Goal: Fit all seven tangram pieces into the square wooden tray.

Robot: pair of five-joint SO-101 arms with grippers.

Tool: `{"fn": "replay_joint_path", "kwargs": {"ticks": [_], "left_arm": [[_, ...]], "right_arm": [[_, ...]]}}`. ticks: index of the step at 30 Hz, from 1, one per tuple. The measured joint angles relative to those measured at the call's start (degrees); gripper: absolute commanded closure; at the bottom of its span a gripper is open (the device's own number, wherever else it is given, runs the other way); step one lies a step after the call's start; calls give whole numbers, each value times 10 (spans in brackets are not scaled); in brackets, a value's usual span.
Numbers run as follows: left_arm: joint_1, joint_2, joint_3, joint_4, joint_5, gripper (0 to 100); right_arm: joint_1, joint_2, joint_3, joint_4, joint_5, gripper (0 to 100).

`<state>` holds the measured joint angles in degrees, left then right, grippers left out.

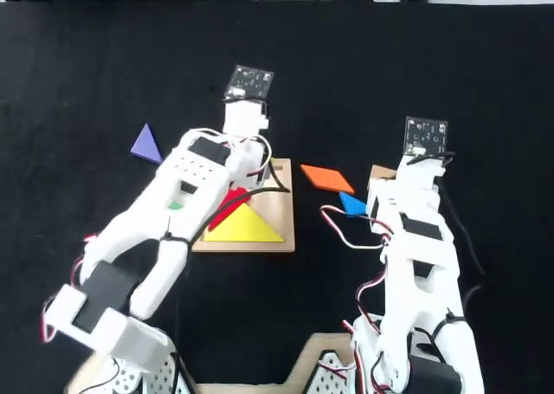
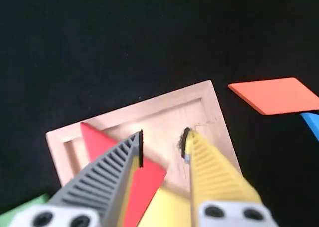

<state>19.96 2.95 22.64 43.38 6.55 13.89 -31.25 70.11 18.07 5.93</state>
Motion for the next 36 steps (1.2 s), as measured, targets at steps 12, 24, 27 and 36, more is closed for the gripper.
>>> {"fn": "replay_joint_path", "kwargs": {"ticks": [12, 24, 27, 36], "left_arm": [[10, 119, -33, -9, 0, 841], [-4, 122, -68, 121, -38, 841], [-7, 122, -69, 139, -47, 841], [-7, 122, -74, 143, -50, 841]], "right_arm": [[0, 0, 0, -1, 0, 987], [0, 0, 0, -1, 0, 987], [0, 0, 0, -1, 0, 987], [0, 0, 0, -1, 0, 987]]}}
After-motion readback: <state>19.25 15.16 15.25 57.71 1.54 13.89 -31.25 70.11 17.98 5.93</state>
